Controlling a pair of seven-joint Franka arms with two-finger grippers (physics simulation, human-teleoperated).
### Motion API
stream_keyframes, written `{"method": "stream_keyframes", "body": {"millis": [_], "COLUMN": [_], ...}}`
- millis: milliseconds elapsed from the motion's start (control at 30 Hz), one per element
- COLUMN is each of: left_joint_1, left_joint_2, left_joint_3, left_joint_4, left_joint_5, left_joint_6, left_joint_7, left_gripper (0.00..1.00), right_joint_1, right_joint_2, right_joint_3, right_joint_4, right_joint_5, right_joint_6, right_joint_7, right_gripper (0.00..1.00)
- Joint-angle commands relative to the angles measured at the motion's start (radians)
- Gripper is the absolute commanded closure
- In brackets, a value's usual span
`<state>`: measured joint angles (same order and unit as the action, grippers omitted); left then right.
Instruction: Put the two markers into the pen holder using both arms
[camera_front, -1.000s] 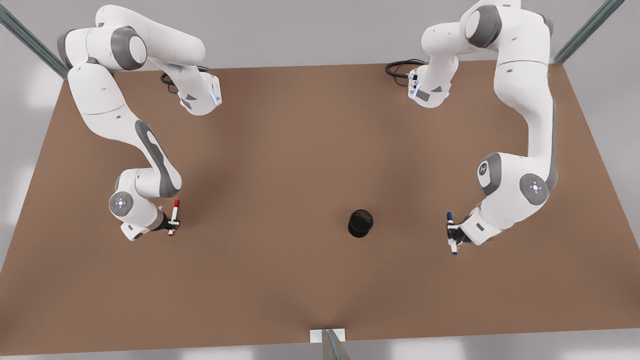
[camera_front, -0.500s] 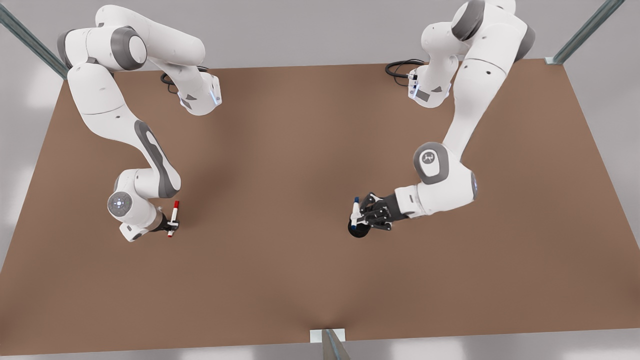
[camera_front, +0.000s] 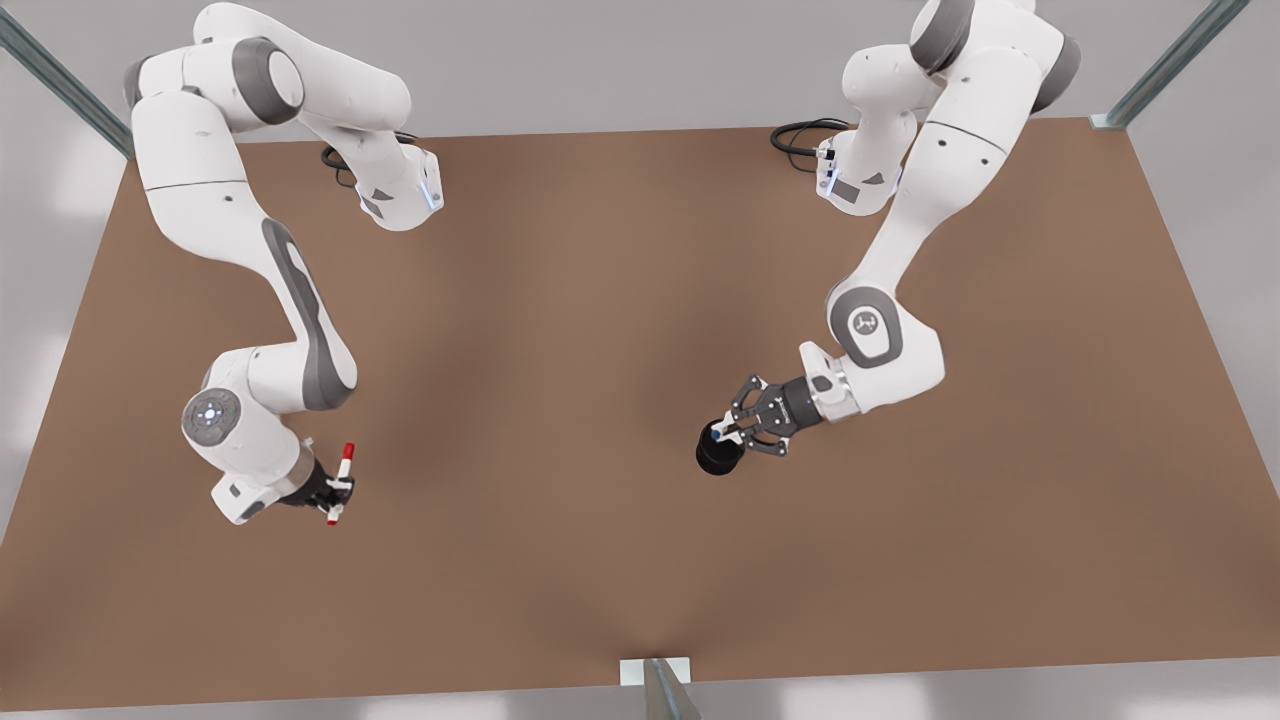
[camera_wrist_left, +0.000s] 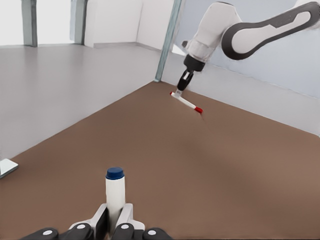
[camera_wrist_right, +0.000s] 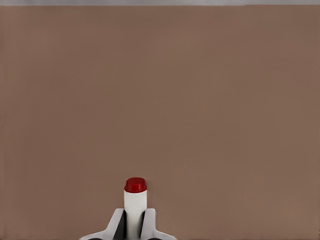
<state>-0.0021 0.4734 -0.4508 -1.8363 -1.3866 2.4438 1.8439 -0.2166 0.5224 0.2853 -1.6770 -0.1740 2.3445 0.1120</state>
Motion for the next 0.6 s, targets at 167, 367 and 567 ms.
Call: {"method": "stream_keyframes", "body": {"millis": [167, 367, 567], "left_joint_1": [-0.006, -0.004, 0.092], "left_joint_2": [0.051, 0.079, 0.05], "left_joint_3": [0.0, 0.0, 0.003], "left_joint_4": [-0.024, -0.04, -0.038], "left_joint_5": [-0.098, -0.098, -0.028], "left_joint_6": [0.006, 0.006, -0.066], "left_joint_7": [0.945, 0.959, 0.888], "left_gripper": [0.79, 0.79, 0.0], "right_joint_1": [0.069, 0.152, 0.198], "right_joint_2": [-0.001, 0.001, 0.027], "right_joint_3": [0.074, 0.074, 0.077], "right_joint_4": [0.132, 0.18, 0.2], "right_joint_5": [-0.015, -0.015, -0.015], "right_joint_6": [-0.18, -0.182, -0.031], "right_joint_7": [0.109, 0.156, 0.155], "right_gripper": [0.79, 0.79, 0.79]}}
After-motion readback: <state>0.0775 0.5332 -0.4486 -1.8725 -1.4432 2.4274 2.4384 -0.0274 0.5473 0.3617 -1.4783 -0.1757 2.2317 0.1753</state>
